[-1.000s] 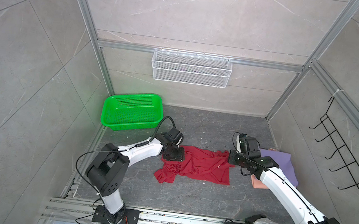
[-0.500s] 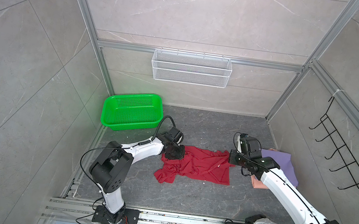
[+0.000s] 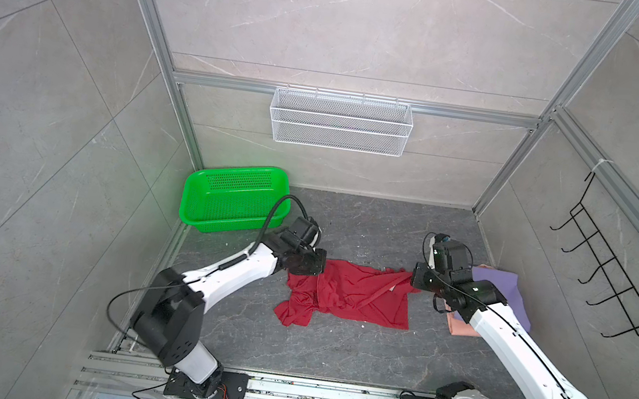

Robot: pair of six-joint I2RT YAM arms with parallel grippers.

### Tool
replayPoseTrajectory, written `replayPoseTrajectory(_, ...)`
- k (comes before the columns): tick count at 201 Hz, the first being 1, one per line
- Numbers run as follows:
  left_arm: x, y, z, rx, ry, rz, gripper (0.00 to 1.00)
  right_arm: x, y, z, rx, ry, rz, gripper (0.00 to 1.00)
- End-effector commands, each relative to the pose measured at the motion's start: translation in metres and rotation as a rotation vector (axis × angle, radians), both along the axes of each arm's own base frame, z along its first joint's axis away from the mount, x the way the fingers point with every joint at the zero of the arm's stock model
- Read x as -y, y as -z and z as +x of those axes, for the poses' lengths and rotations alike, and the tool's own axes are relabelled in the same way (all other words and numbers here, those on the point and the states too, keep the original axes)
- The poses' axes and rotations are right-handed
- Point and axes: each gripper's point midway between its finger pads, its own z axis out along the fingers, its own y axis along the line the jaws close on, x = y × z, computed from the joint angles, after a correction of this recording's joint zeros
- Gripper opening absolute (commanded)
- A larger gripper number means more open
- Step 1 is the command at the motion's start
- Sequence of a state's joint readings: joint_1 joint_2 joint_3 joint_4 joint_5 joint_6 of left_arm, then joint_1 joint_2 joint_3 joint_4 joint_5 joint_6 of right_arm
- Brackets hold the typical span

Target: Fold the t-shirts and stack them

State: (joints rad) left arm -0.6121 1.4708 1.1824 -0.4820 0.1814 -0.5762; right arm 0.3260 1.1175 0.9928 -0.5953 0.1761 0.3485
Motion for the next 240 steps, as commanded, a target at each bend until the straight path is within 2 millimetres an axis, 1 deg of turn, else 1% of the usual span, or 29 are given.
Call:
replayPoseTrajectory(1, -0.045, -0.111, 0.005, 0.297, -0.083, -0.005, 0.0, 0.011, -0.085, 0.001, 0.215, 0.04, 0.028, 0.0)
replayPoseTrajectory(24, -0.084, -0.194, -0.01, 0.529, -0.154, -0.009, 0.0, 0.013, -0.153, -0.009, 0.376, 0.015, 0.055, 0.0)
replayPoseTrajectory(37, -0.103, -0.241, -0.028, 0.654, -0.179, -0.03, 0.0, 0.01, -0.192, -0.018, 0.464, -0.021, 0.077, 0.0)
replayPoseTrajectory(62, -0.132, -0.316, -0.068, 0.856, -0.203, -0.089, 0.0, 0.01, -0.266, -0.045, 0.634, -0.079, 0.121, 0.0)
replayPoseTrajectory(79, -0.146, -0.356, -0.098, 0.967, -0.192, -0.143, 0.0, 0.009, -0.313, -0.073, 0.747, -0.135, 0.16, 0.0)
replayPoseTrajectory(80, -0.147, -0.358, -0.1, 0.973, -0.191, -0.147, 0.0, 0.009, -0.313, -0.073, 0.747, -0.135, 0.16, 0.0)
replayPoseTrajectory(88, -0.152, -0.376, -0.115, 1.019, -0.18, -0.181, 0.0, 0.01, -0.332, -0.088, 0.795, -0.158, 0.179, 0.0)
replayPoseTrajectory(103, -0.158, -0.406, -0.142, 1.095, -0.144, -0.25, 0.0, 0.007, -0.366, -0.118, 0.882, -0.229, 0.214, 0.0)
replayPoseTrajectory(120, -0.162, -0.438, -0.173, 1.177, -0.089, -0.331, 0.0, 0.006, -0.397, -0.153, 0.975, -0.299, 0.251, 0.0)
replayPoseTrajectory(134, -0.164, -0.461, -0.192, 1.238, -0.049, -0.383, 0.0, 0.006, -0.416, -0.175, 1.031, -0.34, 0.265, 0.0)
replayPoseTrajectory(141, -0.164, -0.47, -0.199, 1.261, -0.033, -0.399, 0.0, 0.006, -0.423, -0.185, 1.055, -0.36, 0.267, 0.0)
replayPoseTrajectory(142, -0.163, -0.47, -0.197, 1.257, -0.029, -0.398, 0.0, 0.006, -0.424, -0.185, 1.058, -0.363, 0.267, 0.0)
replayPoseTrajectory(143, -0.164, -0.473, -0.2, 1.267, -0.028, -0.404, 0.0, 0.005, -0.425, -0.186, 1.061, -0.365, 0.267, 0.0)
replayPoseTrajectory(144, -0.162, -0.472, -0.198, 1.263, -0.024, -0.401, 0.0, 0.005, -0.426, -0.187, 1.063, -0.367, 0.268, 0.0)
replayPoseTrajectory(147, -0.163, -0.478, -0.203, 1.276, -0.018, -0.413, 0.0, 0.005, -0.427, -0.189, 1.07, -0.372, 0.267, 0.0)
replayPoseTrajectory(148, -0.161, -0.477, -0.2, 1.272, -0.016, -0.411, 0.0, 0.005, -0.427, -0.189, 1.07, -0.372, 0.266, 0.0)
replayPoseTrajectory(158, -0.158, -0.485, -0.2, 1.29, 0.0, -0.417, 0.0, 0.006, -0.431, -0.191, 1.081, -0.375, 0.263, 0.0)
replayPoseTrajectory(167, -0.152, -0.488, -0.19, 1.288, 0.002, -0.412, 0.0, 0.004, -0.429, -0.186, 1.072, -0.377, 0.248, 0.0)
replayPoseTrajectory(176, -0.146, -0.486, -0.175, 1.284, -0.004, -0.387, 0.0, 0.004, -0.424, -0.176, 1.052, -0.363, 0.231, 0.0)
replayPoseTrajectory(193, -0.134, -0.477, -0.136, 1.25, -0.051, -0.321, 0.0, 0.0, -0.408, -0.144, 0.985, -0.329, 0.19, 0.0)
replayPoseTrajectory(210, -0.121, -0.464, -0.096, 1.208, -0.089, -0.249, 0.0, -0.003, -0.385, -0.105, 0.897, -0.289, 0.137, 0.0)
replayPoseTrajectory(226, -0.103, -0.442, -0.054, 1.146, -0.104, -0.18, 0.0, -0.007, -0.358, -0.067, 0.816, -0.249, 0.09, 0.0)
replayPoseTrajectory(240, -0.085, -0.414, -0.015, 1.076, -0.107, -0.115, 0.0, -0.009, -0.326, -0.032, 0.739, -0.217, 0.041, 0.0)
